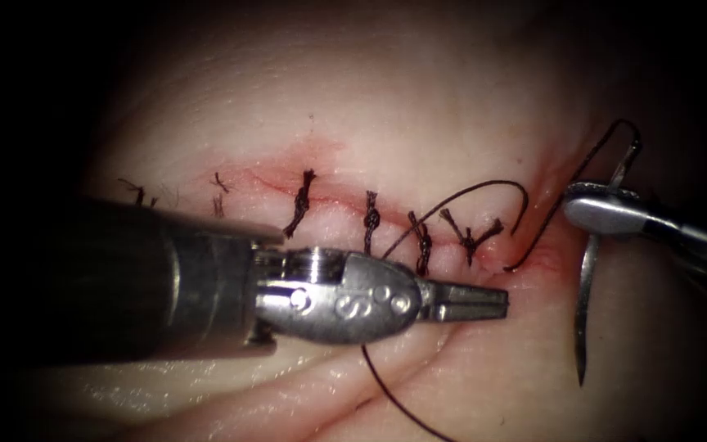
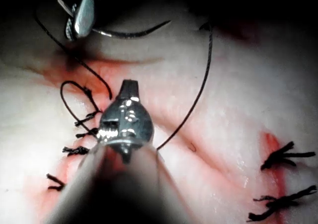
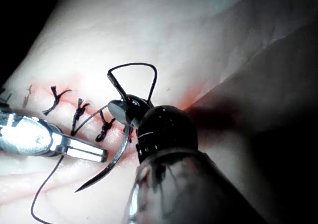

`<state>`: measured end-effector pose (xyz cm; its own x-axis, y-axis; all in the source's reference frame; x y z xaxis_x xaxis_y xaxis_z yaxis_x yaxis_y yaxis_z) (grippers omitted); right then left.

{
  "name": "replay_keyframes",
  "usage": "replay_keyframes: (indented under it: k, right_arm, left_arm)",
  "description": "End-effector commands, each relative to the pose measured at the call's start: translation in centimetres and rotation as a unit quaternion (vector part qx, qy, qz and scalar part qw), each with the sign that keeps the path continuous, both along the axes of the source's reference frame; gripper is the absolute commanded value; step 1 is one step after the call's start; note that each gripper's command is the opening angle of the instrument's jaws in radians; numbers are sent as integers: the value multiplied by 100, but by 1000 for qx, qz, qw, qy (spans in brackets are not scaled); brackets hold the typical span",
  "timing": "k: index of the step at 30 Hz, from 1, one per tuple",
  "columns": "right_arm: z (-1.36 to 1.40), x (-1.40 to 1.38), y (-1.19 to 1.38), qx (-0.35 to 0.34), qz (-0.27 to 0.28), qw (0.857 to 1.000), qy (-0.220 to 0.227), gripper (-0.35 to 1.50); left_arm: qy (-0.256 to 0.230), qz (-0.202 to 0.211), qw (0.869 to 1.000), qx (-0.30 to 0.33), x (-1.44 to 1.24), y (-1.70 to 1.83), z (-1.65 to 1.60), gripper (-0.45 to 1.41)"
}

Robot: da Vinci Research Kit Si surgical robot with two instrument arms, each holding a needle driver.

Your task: Wound Closure

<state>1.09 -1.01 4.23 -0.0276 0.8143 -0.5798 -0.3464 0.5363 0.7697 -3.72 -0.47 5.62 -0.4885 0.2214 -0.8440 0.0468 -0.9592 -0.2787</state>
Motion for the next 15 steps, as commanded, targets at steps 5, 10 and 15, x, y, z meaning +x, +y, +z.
replay_keyframes:
  k: [5, 10, 15]
  right_arm:
    - [4, 8, -1, -12, -3, 1000, -2, -35]
    - [4, 9, -2, -19, -3, 1000, -2, -35]
    - [5, 9, -5, -26, -4, 1000, -4, -35]
  left_arm:
    - [58, 30, 998, 11, -6, 7, 39, -45]
    - [96, 35, 995, 7, -10, 17, 60, -45]
    - [112, 40, 993, 8, -18, 23, 67, -45]
